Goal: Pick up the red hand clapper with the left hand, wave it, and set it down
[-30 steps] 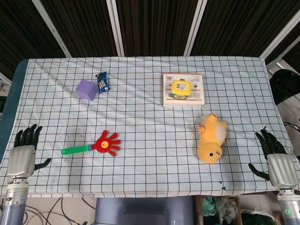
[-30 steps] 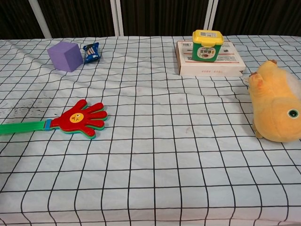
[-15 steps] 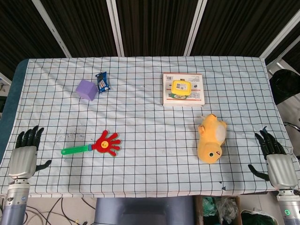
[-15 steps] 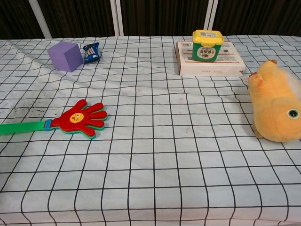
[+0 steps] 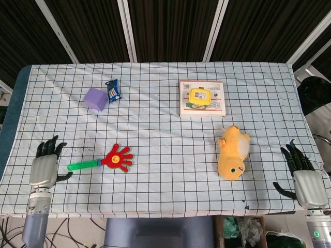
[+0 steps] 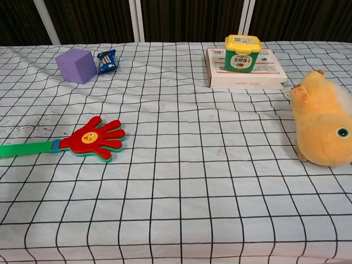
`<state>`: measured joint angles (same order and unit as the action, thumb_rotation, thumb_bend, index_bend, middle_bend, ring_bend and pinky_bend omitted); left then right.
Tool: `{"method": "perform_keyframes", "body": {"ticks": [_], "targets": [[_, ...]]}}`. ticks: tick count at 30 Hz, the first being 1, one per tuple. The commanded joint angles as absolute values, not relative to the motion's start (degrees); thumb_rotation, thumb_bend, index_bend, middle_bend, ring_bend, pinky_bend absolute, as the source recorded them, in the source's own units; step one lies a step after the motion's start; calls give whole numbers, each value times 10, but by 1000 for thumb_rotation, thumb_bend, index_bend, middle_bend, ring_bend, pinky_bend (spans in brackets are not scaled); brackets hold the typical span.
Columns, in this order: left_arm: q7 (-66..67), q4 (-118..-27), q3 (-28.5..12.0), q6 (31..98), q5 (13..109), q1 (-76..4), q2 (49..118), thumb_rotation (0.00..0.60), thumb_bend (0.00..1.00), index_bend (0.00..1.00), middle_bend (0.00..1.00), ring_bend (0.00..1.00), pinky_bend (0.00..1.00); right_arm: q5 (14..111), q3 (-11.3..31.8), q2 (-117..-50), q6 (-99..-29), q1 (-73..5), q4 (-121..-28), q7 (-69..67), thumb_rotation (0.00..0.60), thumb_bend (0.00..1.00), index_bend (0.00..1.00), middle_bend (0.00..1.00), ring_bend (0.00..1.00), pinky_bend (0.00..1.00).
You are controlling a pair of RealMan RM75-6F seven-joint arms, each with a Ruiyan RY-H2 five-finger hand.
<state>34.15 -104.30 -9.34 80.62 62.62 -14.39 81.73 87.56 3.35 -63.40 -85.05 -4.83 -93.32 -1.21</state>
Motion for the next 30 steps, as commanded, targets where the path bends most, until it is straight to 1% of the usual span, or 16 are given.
{"method": "perform_keyframes", "body": {"ticks": [1,7,12,20,27,30], "targets": [[392,-1035,-117,799,583,-174,860,600,116,267,0,0,32,874,34,-633,-849,-49,-934,-15,600,157,0,0,0,146],[471,-992,-134,810,519,-213,934,600,146,347,0,0,32,873,33,-630,-845,-49,-939,-19,600,176,0,0,0,146],[485,-972,-139,814,493,-224,961,600,170,393,0,0,32,872,33,-629,-844,-49,-940,-21,600,182,0,0,0,146],[493,-954,-150,816,453,-240,992,600,206,397,0,0,36,870,33,-628,-841,-50,-941,-24,600,191,0,0,0,146],[495,-947,-148,817,443,-251,1005,600,210,401,0,0,36,869,33,-627,-839,-51,-943,-24,600,196,0,0,0,146],[493,-943,-148,818,440,-255,1013,600,231,401,0,0,36,868,33,-627,-839,-51,-944,-25,600,197,0,0,0,146]]}}
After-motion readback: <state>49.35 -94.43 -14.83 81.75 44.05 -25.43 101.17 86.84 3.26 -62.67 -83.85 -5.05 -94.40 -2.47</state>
